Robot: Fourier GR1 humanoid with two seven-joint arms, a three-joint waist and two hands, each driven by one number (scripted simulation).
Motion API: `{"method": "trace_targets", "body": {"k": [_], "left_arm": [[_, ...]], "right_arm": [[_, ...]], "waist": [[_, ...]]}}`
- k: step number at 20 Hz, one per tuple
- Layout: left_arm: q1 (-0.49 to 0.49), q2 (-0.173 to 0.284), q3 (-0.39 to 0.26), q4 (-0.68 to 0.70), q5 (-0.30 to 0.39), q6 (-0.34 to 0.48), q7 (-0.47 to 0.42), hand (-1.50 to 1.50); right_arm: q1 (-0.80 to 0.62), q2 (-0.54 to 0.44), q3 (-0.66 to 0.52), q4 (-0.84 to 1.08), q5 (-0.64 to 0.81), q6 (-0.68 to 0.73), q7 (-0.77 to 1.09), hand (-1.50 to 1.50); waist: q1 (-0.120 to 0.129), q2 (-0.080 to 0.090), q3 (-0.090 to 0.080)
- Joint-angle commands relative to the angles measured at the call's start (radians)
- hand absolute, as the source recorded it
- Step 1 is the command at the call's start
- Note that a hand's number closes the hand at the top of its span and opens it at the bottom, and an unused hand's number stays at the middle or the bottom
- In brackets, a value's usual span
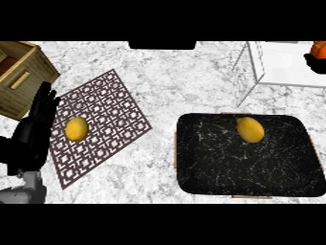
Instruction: Pick the squash from the tray and place it in the tiered shelf
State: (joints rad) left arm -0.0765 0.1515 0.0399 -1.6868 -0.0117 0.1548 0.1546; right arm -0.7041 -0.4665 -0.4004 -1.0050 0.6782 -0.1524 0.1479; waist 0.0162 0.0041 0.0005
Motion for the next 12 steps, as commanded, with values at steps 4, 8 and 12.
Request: {"method": "trace_targets", "body": {"k": [4,8,12], "left_arm": [[-0.003,-0.005,0.0,0.013,-0.002,-0.017,-0.025,0.0],[-0.051,0.01,0.026,0.034,0.011,-0.025,-0.005,0.0],[-0.011,0.001,0.023,0.006,0.004,-0.024,0.001,0.0]], "right_arm": [[-0.1,-0.02,-0.093,0.277,-0.073,-0.123,-0.134,1.5],[-0.206,-0.018,-0.07,0.429,-0.072,-0.097,-0.111,-1.5],[-0.209,-0.049,-0.081,0.487,-0.121,-0.045,-0.208,-1.5]], "waist": [[0.003,0.004,0.0],[0.006,0.004,0.0],[0.002,0.001,0.0]]}}
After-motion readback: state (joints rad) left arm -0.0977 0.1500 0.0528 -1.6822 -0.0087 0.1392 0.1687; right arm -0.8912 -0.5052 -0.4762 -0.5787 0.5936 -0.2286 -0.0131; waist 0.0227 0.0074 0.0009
